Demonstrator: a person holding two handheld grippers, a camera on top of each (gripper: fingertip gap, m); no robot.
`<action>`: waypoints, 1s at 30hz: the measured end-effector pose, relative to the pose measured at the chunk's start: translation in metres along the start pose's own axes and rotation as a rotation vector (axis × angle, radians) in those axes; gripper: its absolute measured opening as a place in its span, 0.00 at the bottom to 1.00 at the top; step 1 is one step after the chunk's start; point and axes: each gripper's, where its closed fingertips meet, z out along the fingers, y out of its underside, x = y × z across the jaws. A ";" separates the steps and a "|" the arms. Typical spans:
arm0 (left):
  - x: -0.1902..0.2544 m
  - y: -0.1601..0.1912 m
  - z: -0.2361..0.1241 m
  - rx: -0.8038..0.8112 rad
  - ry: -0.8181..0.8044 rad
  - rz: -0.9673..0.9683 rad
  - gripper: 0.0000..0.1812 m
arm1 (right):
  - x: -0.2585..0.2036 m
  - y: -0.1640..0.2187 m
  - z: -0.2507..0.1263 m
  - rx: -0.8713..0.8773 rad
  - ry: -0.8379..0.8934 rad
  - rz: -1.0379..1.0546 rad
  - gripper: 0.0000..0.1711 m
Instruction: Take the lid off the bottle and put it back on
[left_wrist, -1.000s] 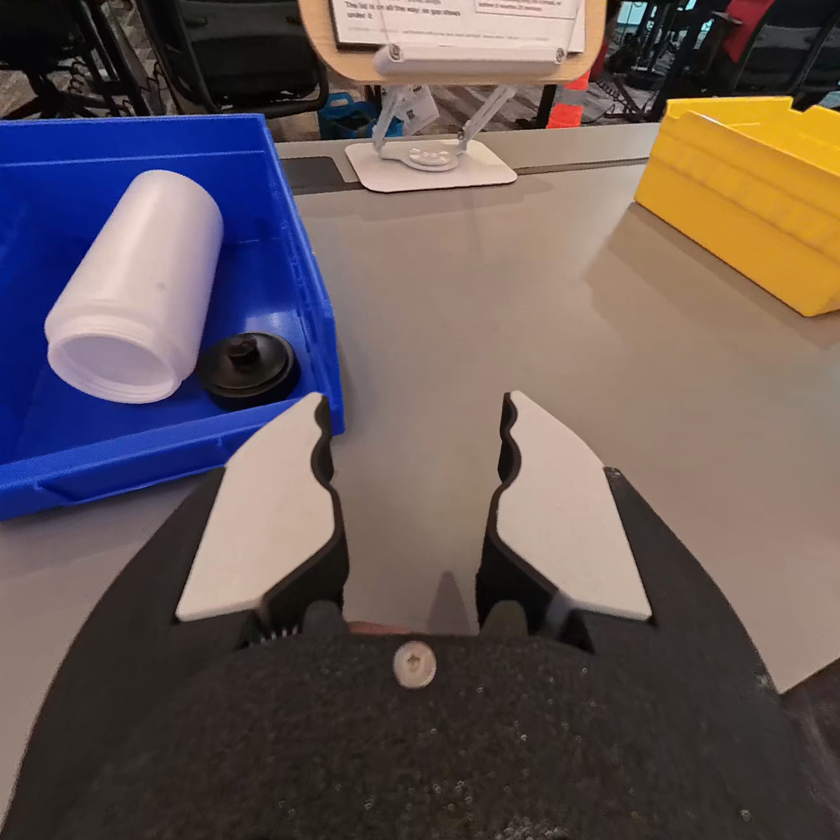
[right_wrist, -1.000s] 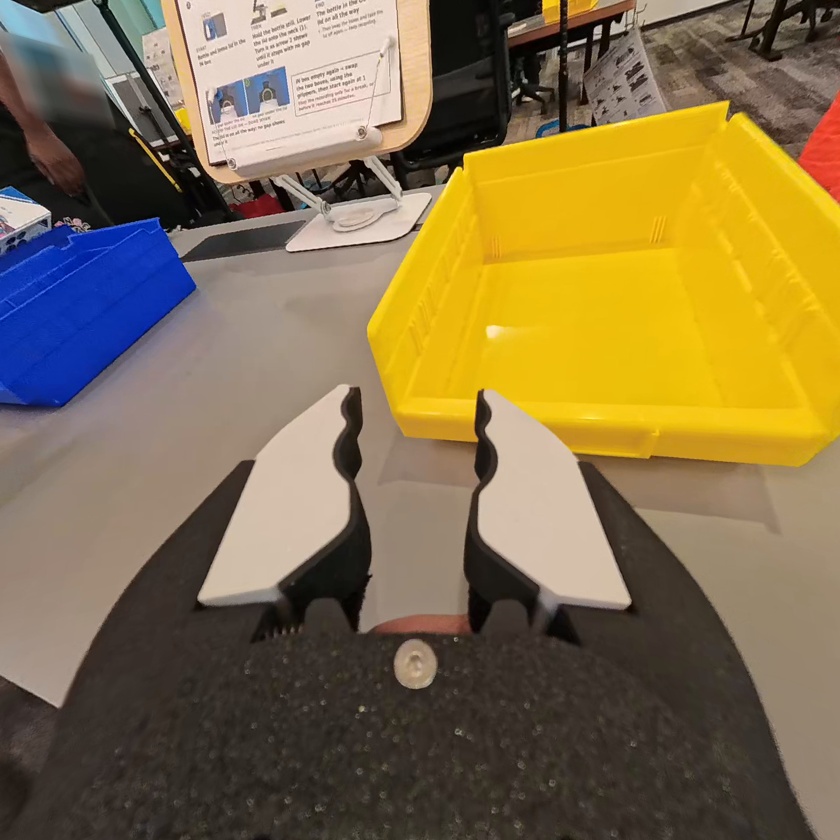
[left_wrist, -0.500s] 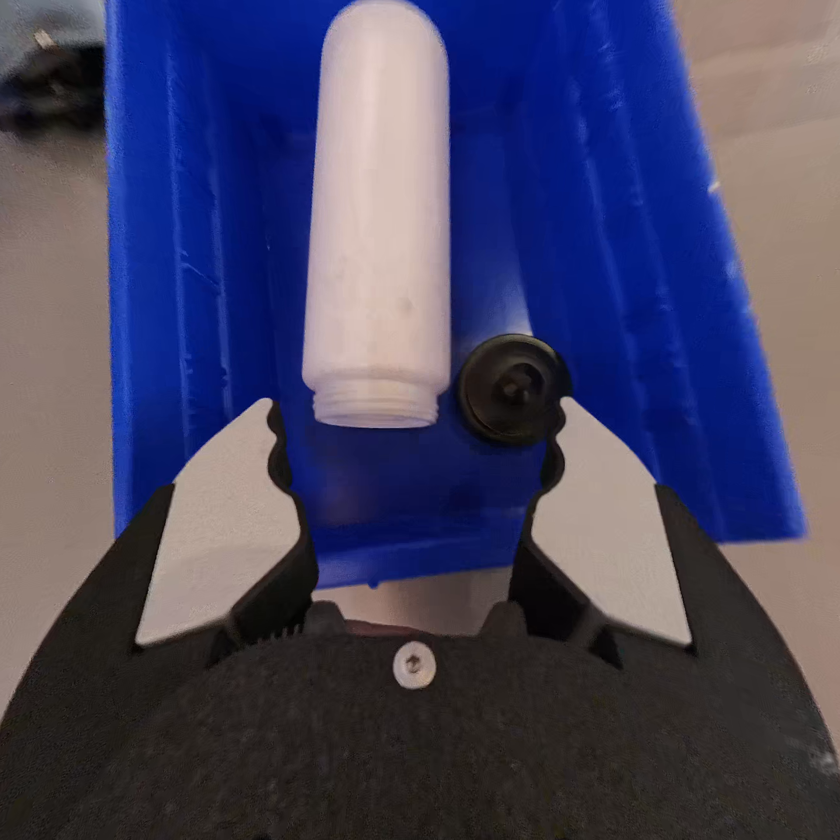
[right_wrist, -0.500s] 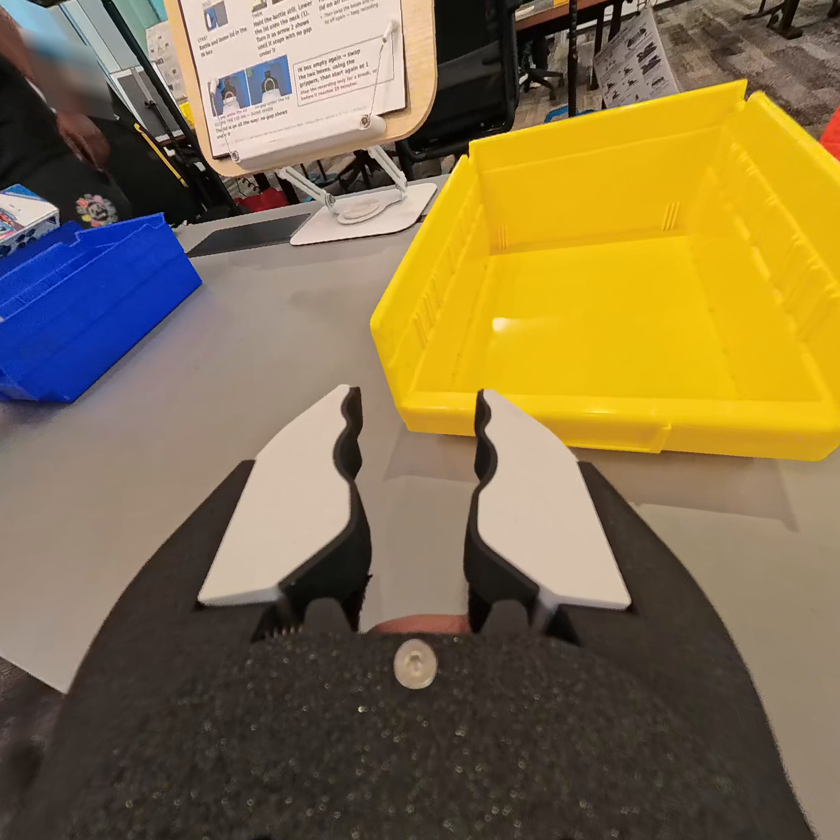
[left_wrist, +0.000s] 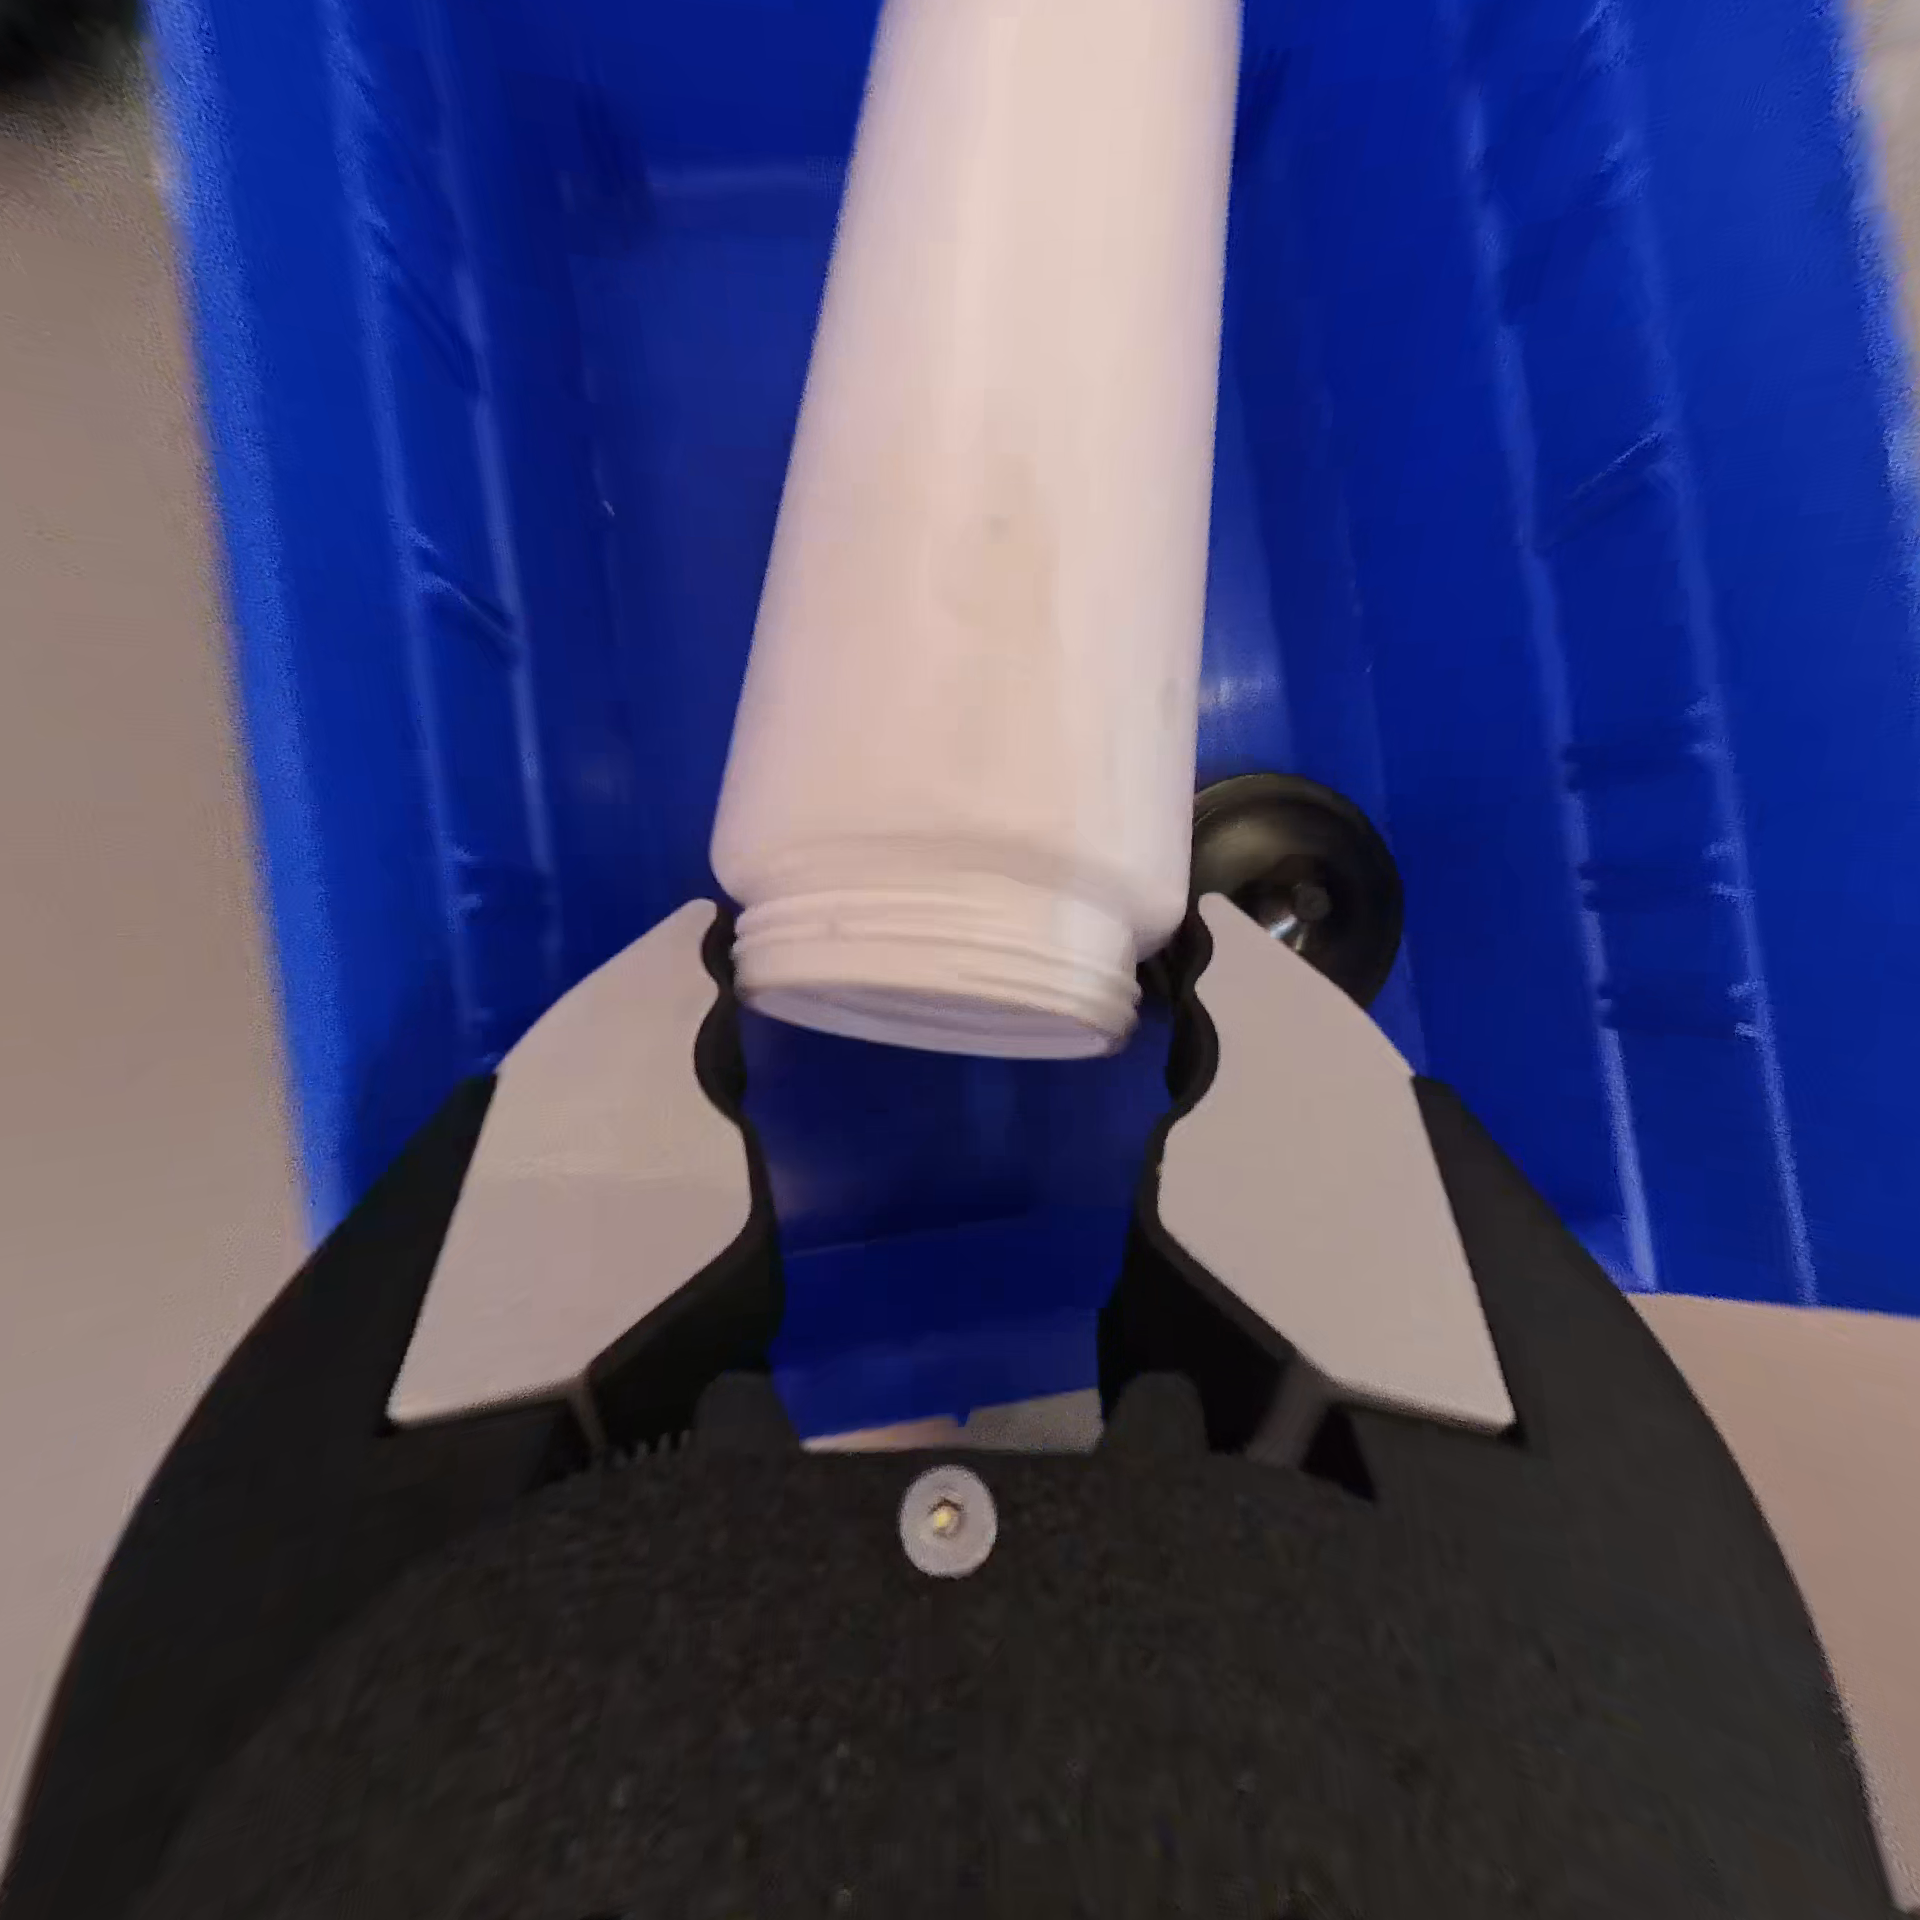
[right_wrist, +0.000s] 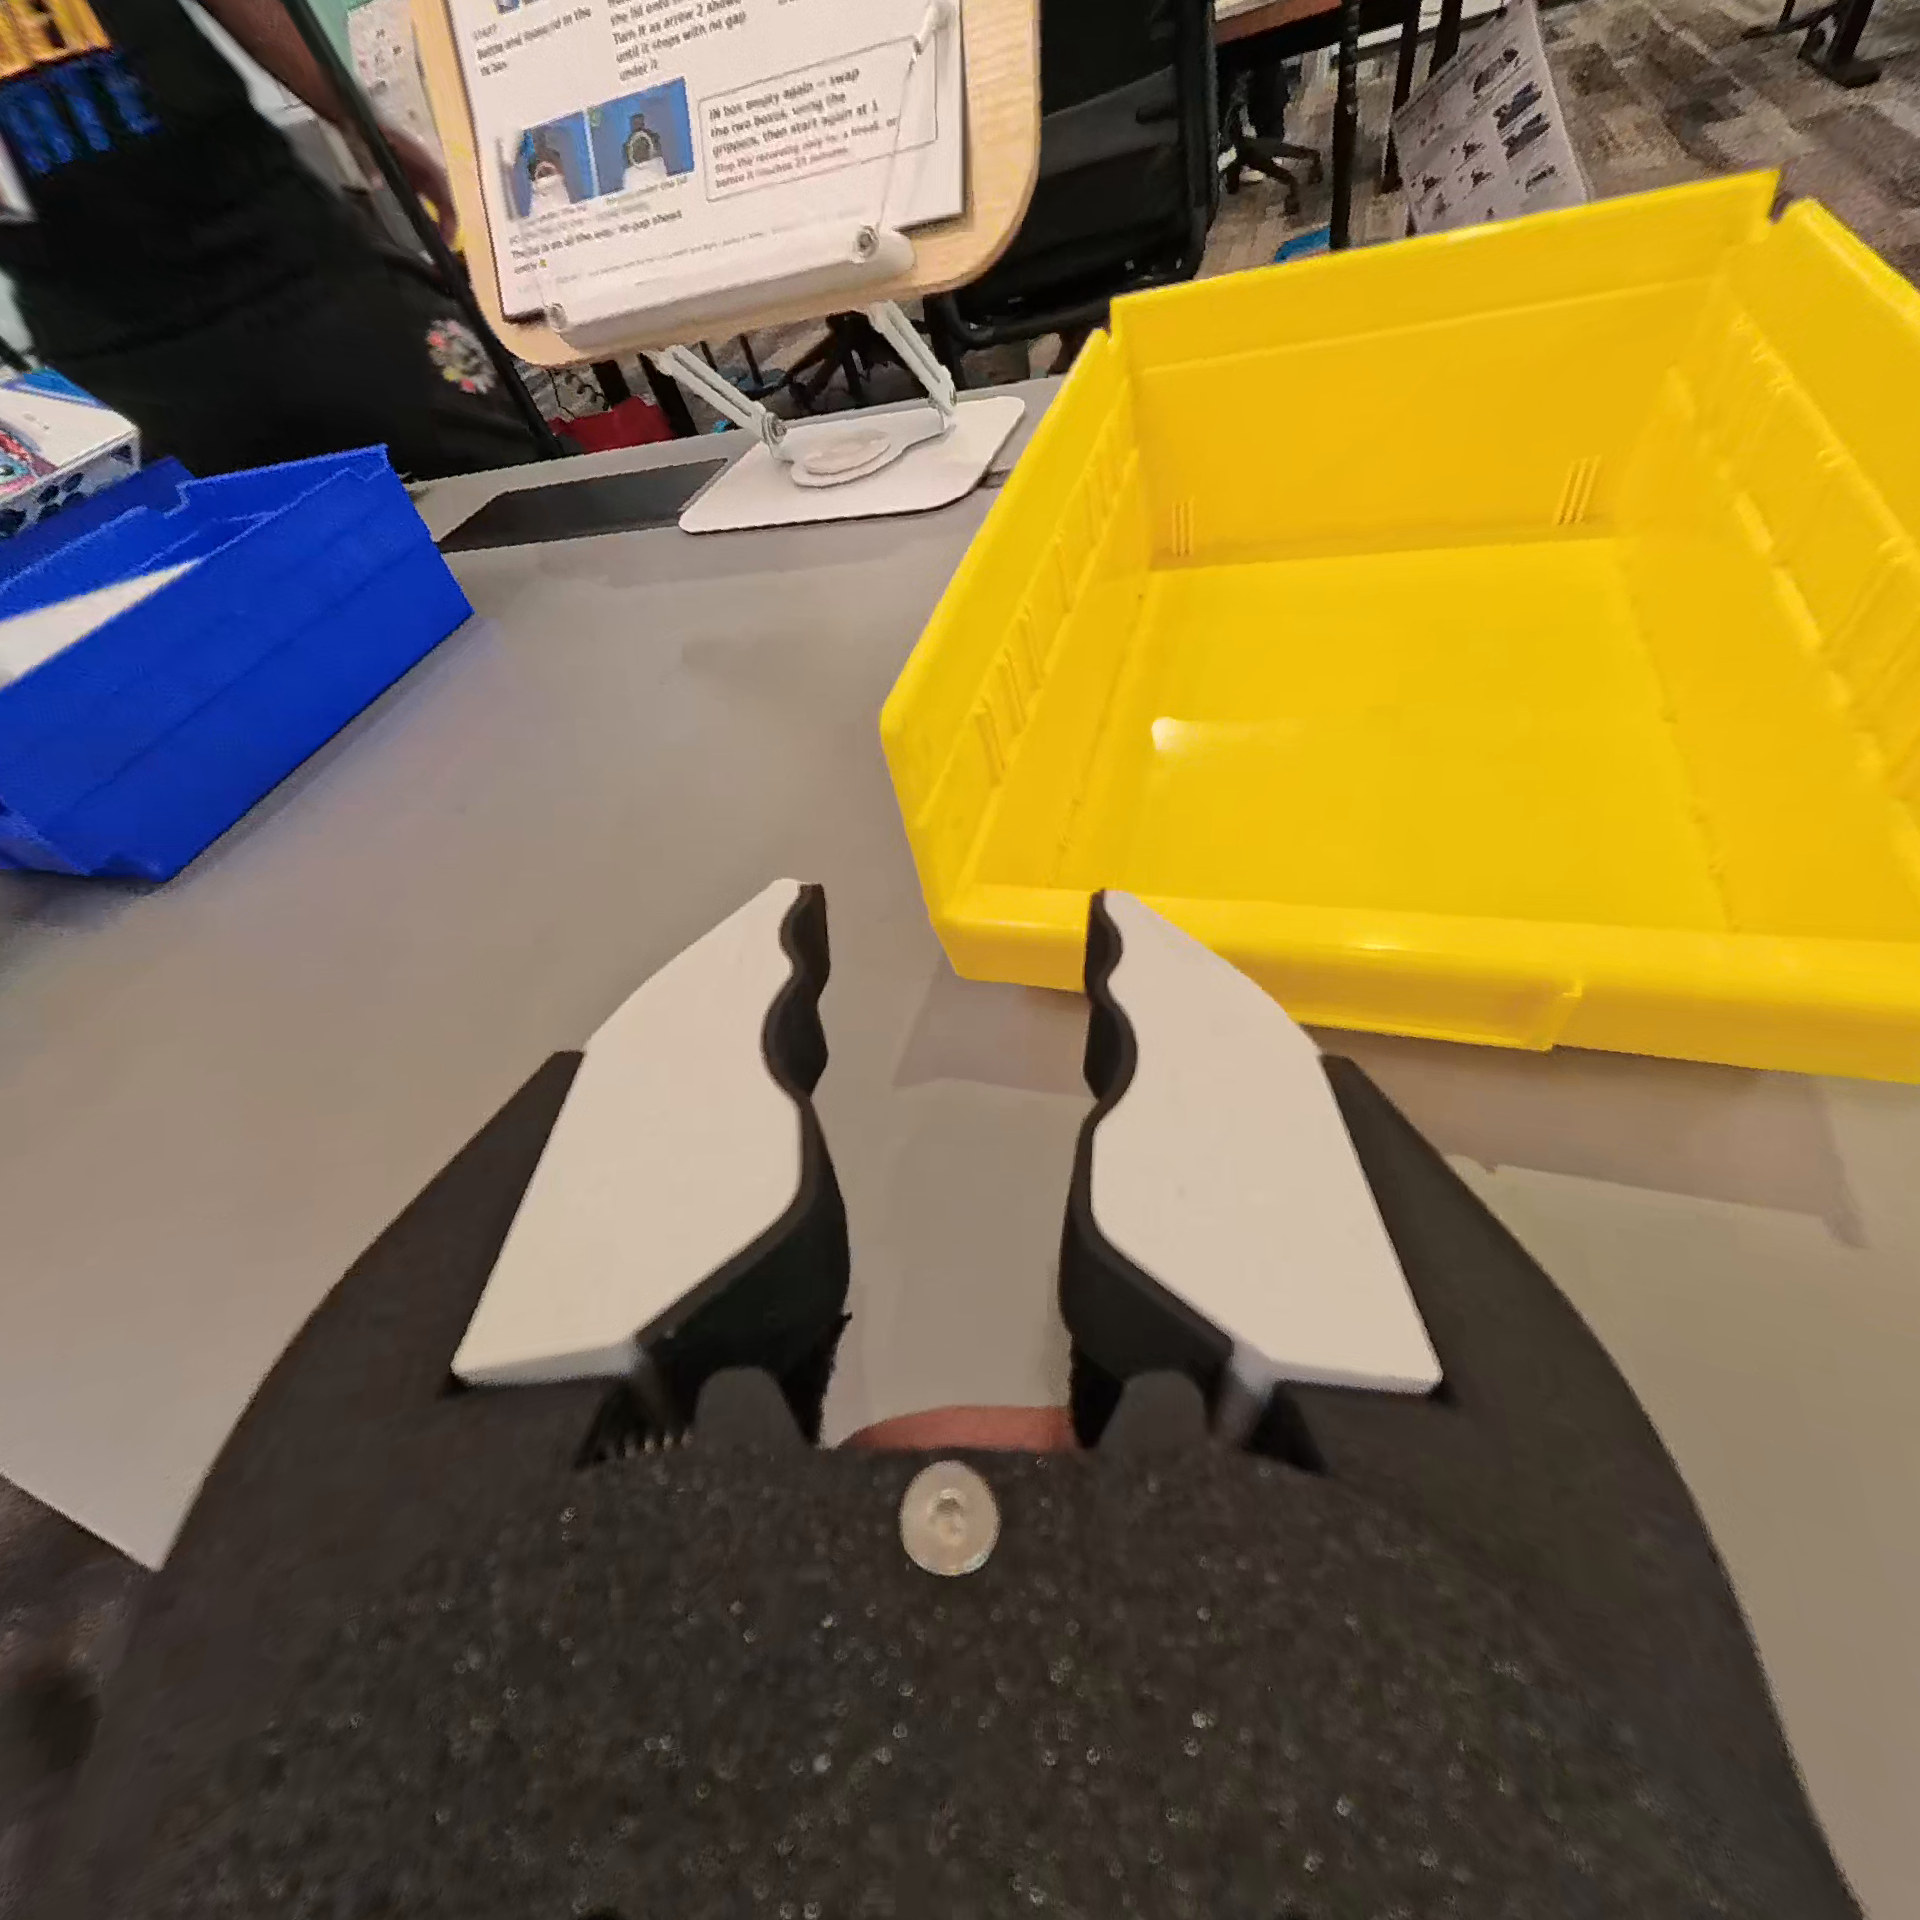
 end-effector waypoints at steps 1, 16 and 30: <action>-0.001 -0.007 -0.010 0.031 -0.001 0.009 0.44 | -0.004 -0.002 0.000 0.012 -0.005 -0.021 0.28; 0.086 -0.174 -0.149 0.092 0.144 0.381 0.39 | -0.169 -0.068 0.061 -0.001 -0.520 -0.386 0.36; 0.250 -0.204 -0.116 0.114 0.380 0.546 0.40 | -0.330 -0.124 0.234 -0.051 -0.971 -0.052 0.65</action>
